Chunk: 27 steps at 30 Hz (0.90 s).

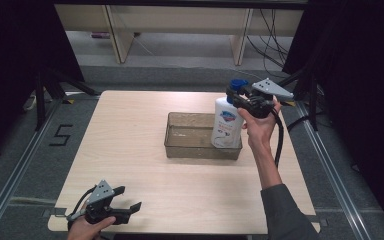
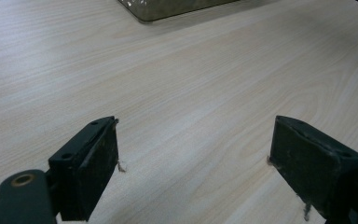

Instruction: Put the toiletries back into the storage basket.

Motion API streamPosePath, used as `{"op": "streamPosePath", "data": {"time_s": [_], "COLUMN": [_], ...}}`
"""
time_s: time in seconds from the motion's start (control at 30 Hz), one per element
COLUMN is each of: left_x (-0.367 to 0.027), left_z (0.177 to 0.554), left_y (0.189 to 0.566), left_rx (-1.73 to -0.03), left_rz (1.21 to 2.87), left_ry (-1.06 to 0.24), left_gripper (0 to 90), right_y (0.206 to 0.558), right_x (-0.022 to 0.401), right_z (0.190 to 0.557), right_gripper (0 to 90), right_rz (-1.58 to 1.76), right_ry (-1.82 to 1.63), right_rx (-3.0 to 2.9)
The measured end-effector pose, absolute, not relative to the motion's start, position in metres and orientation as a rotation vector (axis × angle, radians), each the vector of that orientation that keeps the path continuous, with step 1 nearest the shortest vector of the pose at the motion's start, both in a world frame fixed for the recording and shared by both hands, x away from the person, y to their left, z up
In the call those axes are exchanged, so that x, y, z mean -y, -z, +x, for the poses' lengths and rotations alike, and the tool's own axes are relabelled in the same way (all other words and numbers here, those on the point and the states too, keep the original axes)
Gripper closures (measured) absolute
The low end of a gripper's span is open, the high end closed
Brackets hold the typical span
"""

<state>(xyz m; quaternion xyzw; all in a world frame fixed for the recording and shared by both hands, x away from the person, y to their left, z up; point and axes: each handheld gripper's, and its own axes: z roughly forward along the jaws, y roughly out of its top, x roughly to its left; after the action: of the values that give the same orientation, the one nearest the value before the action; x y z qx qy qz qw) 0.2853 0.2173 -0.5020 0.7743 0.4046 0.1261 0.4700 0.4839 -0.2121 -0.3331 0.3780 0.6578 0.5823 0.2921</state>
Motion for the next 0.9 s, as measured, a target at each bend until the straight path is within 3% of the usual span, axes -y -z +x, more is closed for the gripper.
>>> {"op": "streamPosePath", "data": {"time_s": [0.9], "left_x": [-0.217], "left_z": [0.284], "left_y": [0.501], "left_rx": [-1.005], "left_rz": [1.881], "left_ry": [-0.316], "left_gripper": [14.8], "right_y": [0.358], "right_x": [0.210], "right_z": [0.457], "right_gripper": [65.0], "right_rz": [0.980], "right_ry": [-1.538], "right_rx": [-1.751]}}
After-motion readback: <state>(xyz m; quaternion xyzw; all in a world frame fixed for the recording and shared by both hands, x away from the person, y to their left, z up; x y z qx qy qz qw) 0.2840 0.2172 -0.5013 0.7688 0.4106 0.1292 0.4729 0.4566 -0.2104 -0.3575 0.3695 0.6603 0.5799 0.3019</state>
